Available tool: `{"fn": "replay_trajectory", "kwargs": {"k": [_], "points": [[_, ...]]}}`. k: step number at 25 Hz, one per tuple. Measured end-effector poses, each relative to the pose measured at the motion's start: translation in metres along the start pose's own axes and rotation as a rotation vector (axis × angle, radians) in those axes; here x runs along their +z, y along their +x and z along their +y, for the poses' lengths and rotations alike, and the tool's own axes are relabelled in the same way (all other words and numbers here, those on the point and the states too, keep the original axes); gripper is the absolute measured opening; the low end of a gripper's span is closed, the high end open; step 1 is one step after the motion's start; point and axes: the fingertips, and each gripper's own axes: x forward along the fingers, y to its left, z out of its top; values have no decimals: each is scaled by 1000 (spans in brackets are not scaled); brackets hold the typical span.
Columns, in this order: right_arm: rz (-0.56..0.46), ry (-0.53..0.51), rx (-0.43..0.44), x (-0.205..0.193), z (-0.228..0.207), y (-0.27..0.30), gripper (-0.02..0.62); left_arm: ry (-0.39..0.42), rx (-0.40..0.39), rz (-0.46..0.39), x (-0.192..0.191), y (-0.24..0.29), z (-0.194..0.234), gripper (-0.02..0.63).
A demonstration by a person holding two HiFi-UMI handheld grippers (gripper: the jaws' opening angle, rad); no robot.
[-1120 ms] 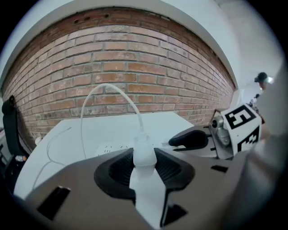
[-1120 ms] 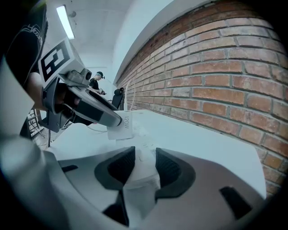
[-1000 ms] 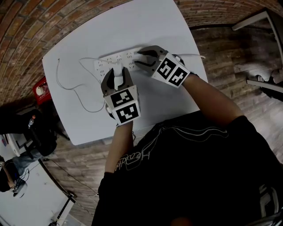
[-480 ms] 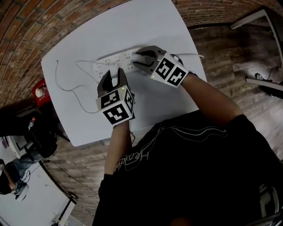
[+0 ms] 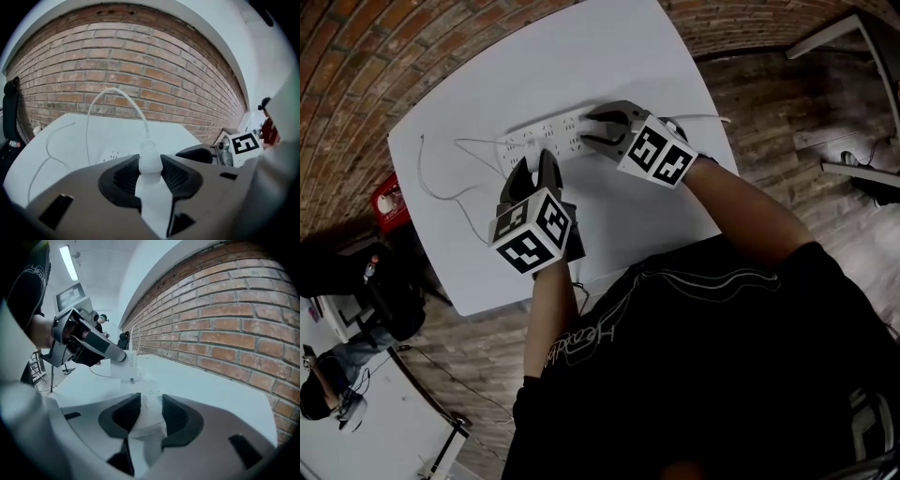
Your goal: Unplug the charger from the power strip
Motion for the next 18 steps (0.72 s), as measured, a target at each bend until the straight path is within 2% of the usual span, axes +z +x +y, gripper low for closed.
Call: {"fn": "replay_trajectory", "kwargs": {"k": [3, 4, 9, 12, 16, 18], "points": [[-2, -2, -1, 2, -1, 1, 126, 89, 1, -31, 10, -8, -6, 137], [-3, -1, -3, 2, -1, 0, 126, 76, -23, -39, 11, -10, -7, 137], [11, 27, 0, 1, -1, 2, 126, -120, -159, -58, 10, -23, -3, 137], [4, 42, -9, 2, -3, 0, 135, -156, -201, -83, 12, -37, -2, 137], [-93, 117, -57, 21, -7, -15, 118, -184, -250, -107, 17, -59, -6, 137], [-114, 153, -45, 32, 0, -26, 104, -201, -271, -103, 16, -71, -9, 137]]}}
